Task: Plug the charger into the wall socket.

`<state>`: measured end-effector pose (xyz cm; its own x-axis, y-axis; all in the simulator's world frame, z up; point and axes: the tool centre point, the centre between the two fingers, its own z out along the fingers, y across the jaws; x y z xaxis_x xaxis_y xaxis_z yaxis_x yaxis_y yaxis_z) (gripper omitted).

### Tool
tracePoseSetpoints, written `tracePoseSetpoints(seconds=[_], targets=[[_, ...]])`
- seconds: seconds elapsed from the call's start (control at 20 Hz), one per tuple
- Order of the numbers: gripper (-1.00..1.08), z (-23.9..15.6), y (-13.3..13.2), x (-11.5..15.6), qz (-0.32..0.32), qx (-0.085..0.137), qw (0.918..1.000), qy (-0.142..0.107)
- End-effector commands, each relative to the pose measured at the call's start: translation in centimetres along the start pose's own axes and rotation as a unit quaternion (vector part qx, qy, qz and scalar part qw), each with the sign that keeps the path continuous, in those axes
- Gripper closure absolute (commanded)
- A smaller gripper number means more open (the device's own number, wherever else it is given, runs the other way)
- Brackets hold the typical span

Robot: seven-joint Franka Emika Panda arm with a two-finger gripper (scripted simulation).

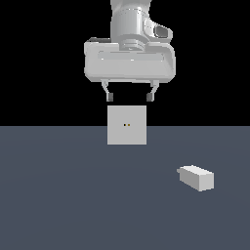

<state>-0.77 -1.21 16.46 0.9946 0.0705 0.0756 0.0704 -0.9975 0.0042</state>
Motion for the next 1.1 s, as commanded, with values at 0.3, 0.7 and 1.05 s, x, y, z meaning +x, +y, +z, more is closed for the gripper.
tracePoseSetpoints(seconds=[0.3, 0.7, 1.05], targets=[[-0.92, 2.7, 2.9, -3.6, -0.038, 0.005, 0.999, 0.022], [-0.92, 5.6, 6.0, -6.6, -0.076, 0.01, 0.9961, 0.044], [-0.92, 7.7, 8.2, -8.3, -0.102, 0.015, 0.993, 0.059]])
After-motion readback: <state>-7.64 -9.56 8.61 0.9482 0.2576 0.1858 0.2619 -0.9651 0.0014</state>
